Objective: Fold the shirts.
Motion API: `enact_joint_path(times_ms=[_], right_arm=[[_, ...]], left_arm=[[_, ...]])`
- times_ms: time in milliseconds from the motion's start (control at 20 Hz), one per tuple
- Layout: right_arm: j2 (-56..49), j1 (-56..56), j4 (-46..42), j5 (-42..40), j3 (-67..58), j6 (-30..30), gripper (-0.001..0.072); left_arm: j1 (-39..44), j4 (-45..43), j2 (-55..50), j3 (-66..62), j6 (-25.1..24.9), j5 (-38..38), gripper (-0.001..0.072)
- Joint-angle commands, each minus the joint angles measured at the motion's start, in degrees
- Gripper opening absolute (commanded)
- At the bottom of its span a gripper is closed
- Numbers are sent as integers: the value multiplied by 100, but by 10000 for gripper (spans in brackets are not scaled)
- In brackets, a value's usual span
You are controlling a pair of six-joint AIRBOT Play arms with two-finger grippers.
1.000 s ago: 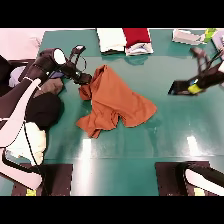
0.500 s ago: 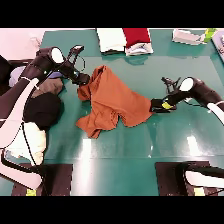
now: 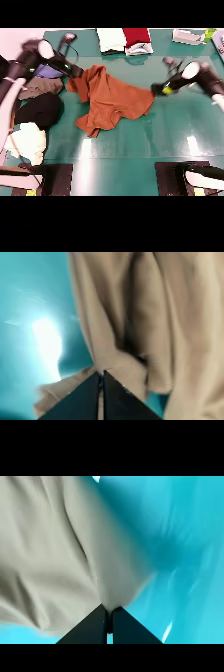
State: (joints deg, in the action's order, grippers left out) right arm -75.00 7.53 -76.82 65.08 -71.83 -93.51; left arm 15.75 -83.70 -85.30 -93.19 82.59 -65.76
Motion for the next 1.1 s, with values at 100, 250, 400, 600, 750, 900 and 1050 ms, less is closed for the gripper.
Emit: enact_joint_path(times_ms=[100,250,400,600,750,900,1050], right_arm=[[1497,-601,-577,813,-2361,273,23],[2050,-942,-577,1067,-3379,317,23],[2302,-1182,-575,1239,-4079,323,22],[2013,-1338,-566,1788,-5014,321,22],[1718,-1333,-321,1759,-5191,304,21],[1429,-1333,-72,1558,-4538,278,21],[763,-1320,-70,1539,-3810,249,21]], left_arm=[[-2,-595,2076,-4,-17,278,22],[0,-581,3158,-7,-15,498,22],[0,-568,3945,-24,-13,717,21],[0,-107,4247,-280,-15,376,21],[0,227,4111,-267,-13,-173,21],[0,205,3585,-87,-15,-601,21],[-2,149,2710,557,-15,-459,21]])
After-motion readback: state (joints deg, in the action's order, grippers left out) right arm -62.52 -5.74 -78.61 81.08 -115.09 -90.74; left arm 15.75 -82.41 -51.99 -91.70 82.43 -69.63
